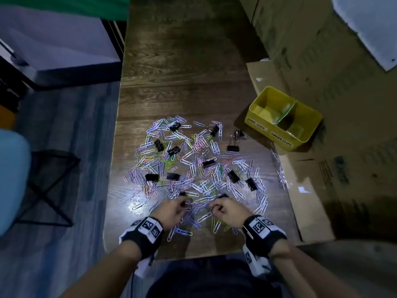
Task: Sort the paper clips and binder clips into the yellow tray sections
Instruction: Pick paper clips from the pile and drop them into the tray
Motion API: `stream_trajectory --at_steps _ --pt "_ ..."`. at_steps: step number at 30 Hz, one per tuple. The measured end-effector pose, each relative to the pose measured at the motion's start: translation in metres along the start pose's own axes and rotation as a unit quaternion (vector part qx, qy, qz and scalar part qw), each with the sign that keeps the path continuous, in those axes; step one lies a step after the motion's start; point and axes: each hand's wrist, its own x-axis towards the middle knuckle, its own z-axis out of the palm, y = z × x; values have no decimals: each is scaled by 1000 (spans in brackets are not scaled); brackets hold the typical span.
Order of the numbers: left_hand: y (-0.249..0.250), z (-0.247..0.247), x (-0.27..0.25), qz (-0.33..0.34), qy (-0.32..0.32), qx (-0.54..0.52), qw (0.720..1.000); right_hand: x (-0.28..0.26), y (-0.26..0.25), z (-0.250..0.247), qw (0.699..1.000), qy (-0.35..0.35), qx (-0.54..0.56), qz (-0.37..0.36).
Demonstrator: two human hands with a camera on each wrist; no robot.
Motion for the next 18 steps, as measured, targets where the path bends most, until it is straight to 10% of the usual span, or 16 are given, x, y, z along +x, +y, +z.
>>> stream_trajectory --at_steps 18 --pt "5 35 -25 -51 68 193 978 40 -20 49 950 106 -294 -10"
